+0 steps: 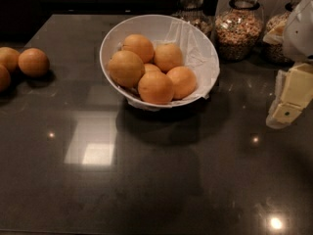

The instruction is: Pick orange from white bowl

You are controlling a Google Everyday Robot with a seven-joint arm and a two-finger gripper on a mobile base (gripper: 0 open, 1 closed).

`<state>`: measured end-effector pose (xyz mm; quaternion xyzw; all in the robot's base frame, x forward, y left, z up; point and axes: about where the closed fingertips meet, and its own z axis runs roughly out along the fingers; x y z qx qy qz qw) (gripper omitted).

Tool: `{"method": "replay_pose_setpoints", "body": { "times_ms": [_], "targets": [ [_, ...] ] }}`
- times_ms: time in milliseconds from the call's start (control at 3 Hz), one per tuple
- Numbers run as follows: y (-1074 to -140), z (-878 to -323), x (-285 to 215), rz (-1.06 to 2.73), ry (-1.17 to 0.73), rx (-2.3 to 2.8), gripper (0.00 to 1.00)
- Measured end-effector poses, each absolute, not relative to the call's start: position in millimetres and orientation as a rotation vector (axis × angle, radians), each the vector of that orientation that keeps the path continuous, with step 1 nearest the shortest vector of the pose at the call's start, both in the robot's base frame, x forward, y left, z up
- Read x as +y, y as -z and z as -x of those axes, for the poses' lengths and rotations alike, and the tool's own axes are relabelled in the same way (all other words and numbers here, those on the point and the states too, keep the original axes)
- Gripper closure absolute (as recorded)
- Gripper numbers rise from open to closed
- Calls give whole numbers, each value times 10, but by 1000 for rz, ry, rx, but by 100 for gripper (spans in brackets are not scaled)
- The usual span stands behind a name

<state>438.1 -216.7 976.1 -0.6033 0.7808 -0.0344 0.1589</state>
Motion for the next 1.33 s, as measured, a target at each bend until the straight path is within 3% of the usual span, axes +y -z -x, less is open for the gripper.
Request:
{"method": "replay_pose_setpoints", "body": {
  "times_ms": [667, 1333],
  "targets": [
    [-9732, -4429, -2122, 1719, 84, 2218, 0],
    [-9801, -4942, -1577, 1705, 30, 2029, 0]
  ]
}}
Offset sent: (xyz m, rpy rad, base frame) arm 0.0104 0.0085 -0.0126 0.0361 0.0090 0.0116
